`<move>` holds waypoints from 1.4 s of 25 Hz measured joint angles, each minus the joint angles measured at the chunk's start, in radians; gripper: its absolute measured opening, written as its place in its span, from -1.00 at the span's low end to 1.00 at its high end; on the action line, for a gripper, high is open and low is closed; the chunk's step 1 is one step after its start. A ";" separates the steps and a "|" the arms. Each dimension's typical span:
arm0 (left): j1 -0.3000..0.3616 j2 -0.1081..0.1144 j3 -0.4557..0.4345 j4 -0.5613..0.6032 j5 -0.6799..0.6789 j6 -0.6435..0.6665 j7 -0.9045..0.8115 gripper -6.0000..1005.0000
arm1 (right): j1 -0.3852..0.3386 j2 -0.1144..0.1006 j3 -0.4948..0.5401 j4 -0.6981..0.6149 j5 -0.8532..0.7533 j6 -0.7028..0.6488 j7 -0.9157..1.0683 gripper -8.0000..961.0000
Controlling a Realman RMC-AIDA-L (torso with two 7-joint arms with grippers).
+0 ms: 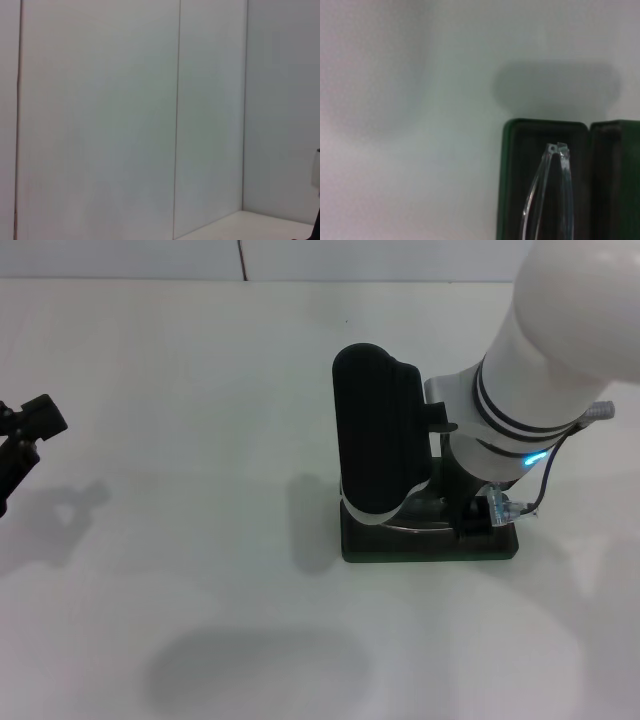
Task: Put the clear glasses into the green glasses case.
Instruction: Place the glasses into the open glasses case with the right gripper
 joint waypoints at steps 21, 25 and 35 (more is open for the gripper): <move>0.006 -0.010 -0.023 -0.006 0.003 -0.002 0.009 -0.85 | 0.000 0.000 -0.064 0.026 -0.044 0.070 0.011 -0.77; 0.007 -0.011 -0.023 -0.006 0.004 -0.002 0.011 -0.85 | -0.002 0.000 -0.085 0.033 -0.062 0.093 0.011 -0.77; 0.008 -0.012 -0.023 -0.016 0.005 -0.001 0.024 -0.85 | -0.008 0.000 -0.091 0.038 -0.067 0.123 0.010 -0.78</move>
